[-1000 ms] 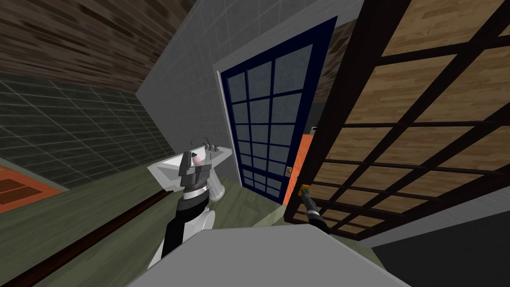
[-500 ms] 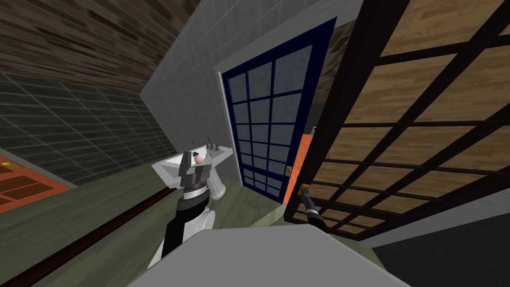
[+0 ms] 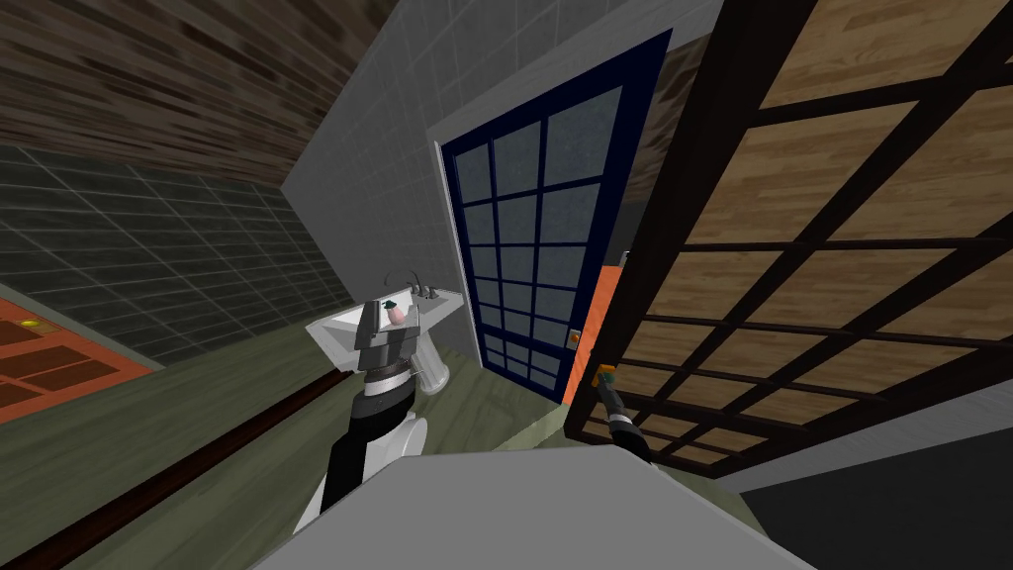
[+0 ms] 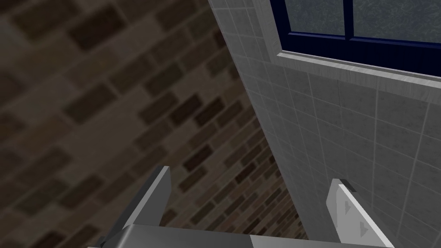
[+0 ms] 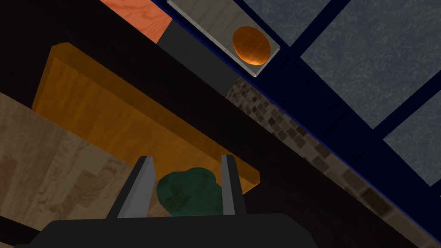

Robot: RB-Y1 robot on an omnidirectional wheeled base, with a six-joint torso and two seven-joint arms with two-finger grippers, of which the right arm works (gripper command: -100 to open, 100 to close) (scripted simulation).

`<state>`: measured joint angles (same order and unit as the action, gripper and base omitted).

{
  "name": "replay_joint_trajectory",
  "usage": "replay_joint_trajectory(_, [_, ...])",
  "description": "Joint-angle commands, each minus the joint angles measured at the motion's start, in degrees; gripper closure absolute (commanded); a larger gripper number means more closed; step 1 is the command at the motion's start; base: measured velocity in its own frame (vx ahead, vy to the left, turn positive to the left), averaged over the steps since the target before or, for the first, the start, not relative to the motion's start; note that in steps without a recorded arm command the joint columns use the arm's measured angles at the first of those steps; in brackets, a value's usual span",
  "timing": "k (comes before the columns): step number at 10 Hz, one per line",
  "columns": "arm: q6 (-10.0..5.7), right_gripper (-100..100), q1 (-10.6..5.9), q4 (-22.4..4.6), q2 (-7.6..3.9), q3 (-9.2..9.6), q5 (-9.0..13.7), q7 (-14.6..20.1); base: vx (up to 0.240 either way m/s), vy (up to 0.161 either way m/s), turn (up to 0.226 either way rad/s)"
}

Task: Pull the door open

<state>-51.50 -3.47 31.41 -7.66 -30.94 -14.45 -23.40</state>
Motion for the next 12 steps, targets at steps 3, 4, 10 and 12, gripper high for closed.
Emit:
replay_joint_trajectory(3, [0.43,100,0.86,1.63,-1.22,0.64,2.2,3.96,-0.015,-0.009,0.01])
replay_joint_trajectory(4, [0.43,100,0.86,1.63,-1.22,0.64,2.2,3.96,-0.029,-0.003,0.032])
replay_joint_trajectory(10, [0.15,100,0.57,1.41,-2.15,4.34,5.92,11.07,-0.035,-0.012,0.034])
replay_joint_trajectory(12, [0.05,100,0.47,1.34,-2.46,5.59,7.18,13.44,-0.004,0.001,-0.005])
